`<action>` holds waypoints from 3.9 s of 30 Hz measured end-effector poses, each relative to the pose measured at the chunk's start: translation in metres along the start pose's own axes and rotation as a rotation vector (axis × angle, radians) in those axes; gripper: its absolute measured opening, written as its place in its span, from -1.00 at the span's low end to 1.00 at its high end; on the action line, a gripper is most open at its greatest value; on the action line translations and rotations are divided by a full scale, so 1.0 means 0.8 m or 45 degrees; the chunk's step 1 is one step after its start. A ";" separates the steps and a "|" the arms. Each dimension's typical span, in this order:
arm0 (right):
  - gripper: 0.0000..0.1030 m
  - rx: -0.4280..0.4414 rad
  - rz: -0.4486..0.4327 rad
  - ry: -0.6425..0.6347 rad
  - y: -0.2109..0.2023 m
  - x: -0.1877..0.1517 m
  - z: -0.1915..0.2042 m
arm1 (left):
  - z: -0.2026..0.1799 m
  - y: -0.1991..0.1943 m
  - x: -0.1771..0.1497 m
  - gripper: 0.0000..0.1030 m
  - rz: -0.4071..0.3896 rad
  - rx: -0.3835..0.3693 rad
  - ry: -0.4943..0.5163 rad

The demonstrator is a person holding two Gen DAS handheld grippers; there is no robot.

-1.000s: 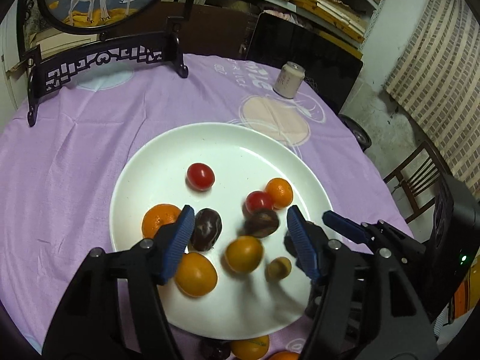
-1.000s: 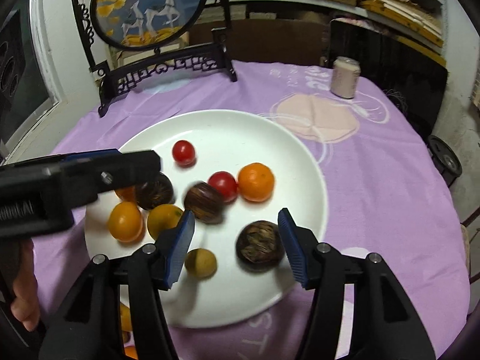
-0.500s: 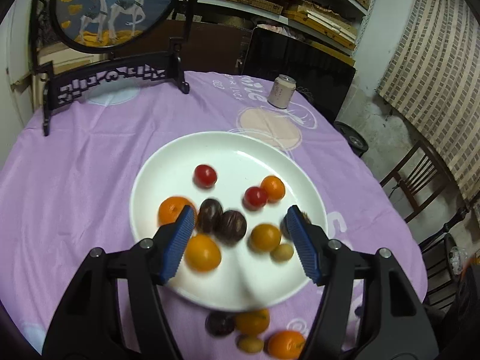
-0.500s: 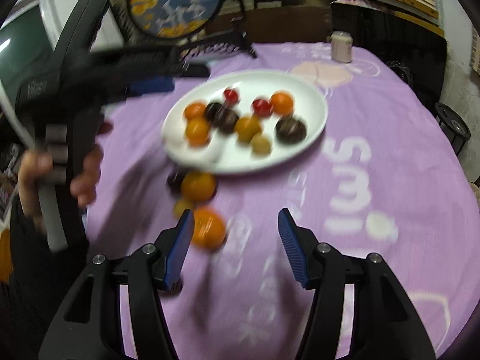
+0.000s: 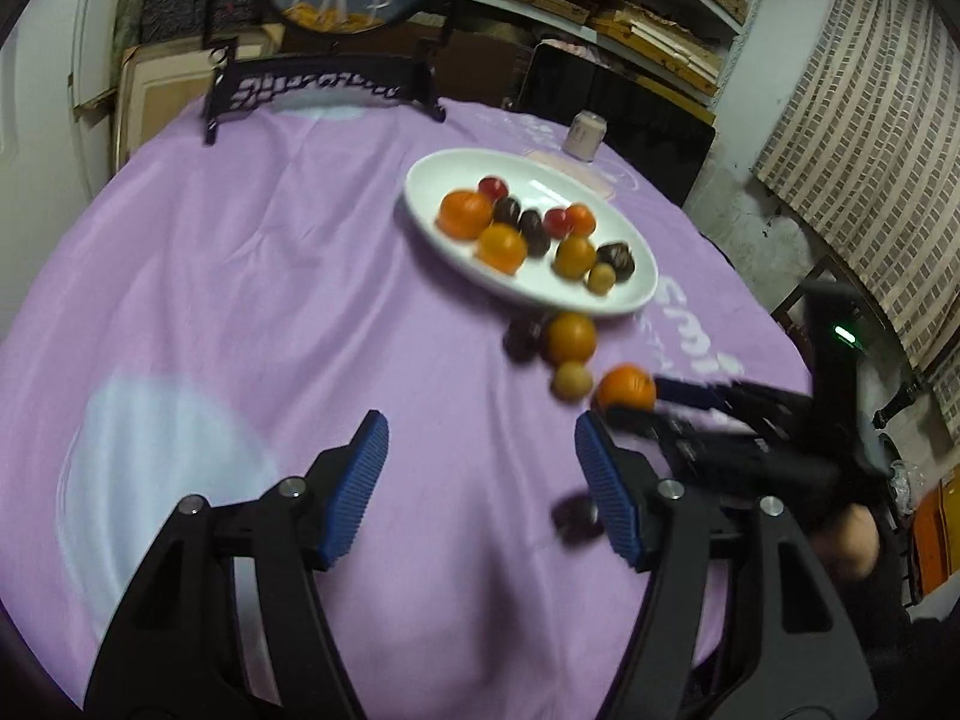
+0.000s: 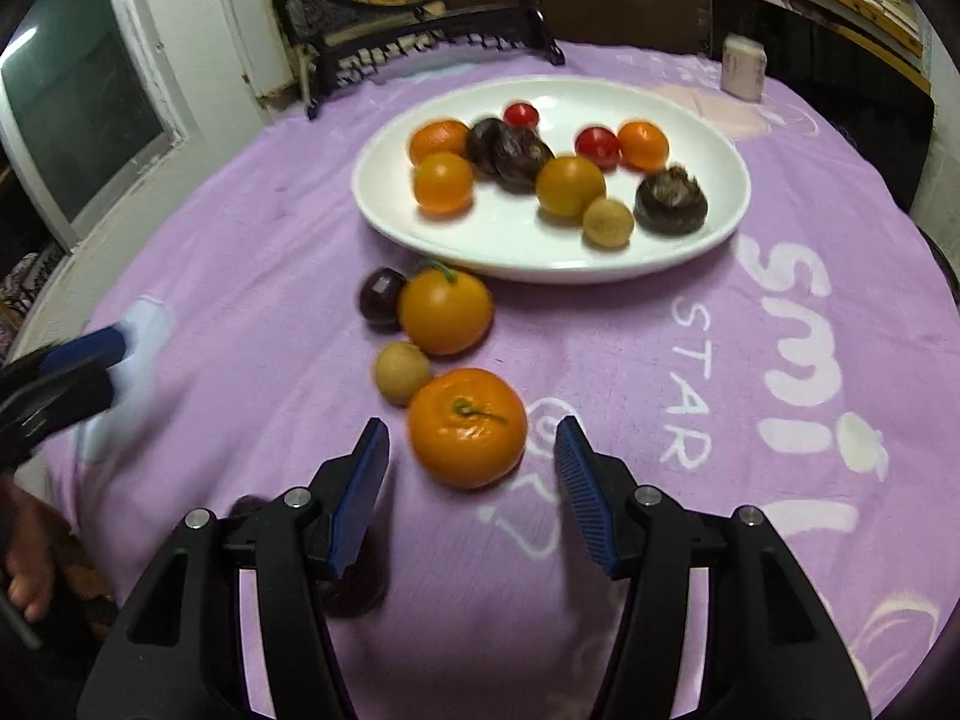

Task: Organize fruits
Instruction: 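Grasp a large tangerine with the right gripper while the left gripper grasps a dark cherry, then release the cherry onto the plate while the right gripper releases the tangerine, then grasp a dark purple fruit with the right gripper while the left gripper grasps a yellow fruit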

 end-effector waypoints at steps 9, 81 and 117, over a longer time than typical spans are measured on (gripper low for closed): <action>-0.22 0.021 -0.082 0.073 -0.053 -0.017 -0.029 | -0.047 0.018 -0.036 0.29 0.120 -0.063 0.138; 0.11 -0.012 -0.158 0.125 0.013 0.167 -0.109 | -0.050 0.198 0.206 0.10 0.109 0.048 0.094; 0.16 0.110 0.041 -0.156 -0.022 -0.035 0.049 | 0.004 0.018 0.013 0.52 0.036 0.061 -0.049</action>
Point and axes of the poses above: each gripper's, at about its wrist camera, not at the fingertips, and y roughly the way its jaws point, z to its left, x to its top, the point moved 6 cm from there along y, roughly the way its jaws point, and after that the axes turned 6 degrees about -x, right-handed, at the moved point
